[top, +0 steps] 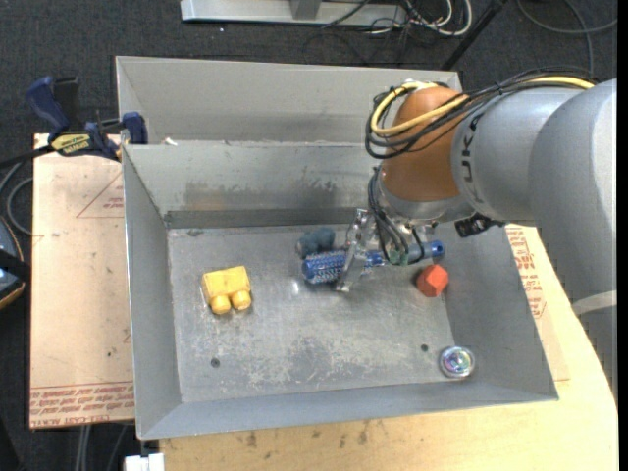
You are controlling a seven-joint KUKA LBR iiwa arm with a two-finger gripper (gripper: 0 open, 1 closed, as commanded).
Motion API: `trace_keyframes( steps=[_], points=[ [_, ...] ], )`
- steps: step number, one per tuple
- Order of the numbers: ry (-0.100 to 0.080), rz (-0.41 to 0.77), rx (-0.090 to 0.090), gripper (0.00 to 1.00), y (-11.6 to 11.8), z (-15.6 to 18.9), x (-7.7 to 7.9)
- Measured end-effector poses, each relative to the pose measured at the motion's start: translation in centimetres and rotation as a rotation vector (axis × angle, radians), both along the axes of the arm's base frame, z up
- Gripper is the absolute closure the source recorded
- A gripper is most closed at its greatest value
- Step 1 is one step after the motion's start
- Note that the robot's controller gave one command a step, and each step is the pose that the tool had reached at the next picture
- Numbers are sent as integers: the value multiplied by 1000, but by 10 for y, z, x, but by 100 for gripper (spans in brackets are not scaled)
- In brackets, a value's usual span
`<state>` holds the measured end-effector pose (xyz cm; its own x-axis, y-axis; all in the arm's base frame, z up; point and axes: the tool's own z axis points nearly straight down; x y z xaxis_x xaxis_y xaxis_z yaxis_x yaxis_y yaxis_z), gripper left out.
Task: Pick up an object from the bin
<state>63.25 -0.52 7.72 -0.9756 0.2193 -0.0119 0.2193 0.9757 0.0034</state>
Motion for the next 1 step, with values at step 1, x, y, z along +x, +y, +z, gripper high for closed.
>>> trace_keyframes(
  steps=[1],
  points=[
    [6, 1, 0, 100, 0, 45, 2]
  ],
)
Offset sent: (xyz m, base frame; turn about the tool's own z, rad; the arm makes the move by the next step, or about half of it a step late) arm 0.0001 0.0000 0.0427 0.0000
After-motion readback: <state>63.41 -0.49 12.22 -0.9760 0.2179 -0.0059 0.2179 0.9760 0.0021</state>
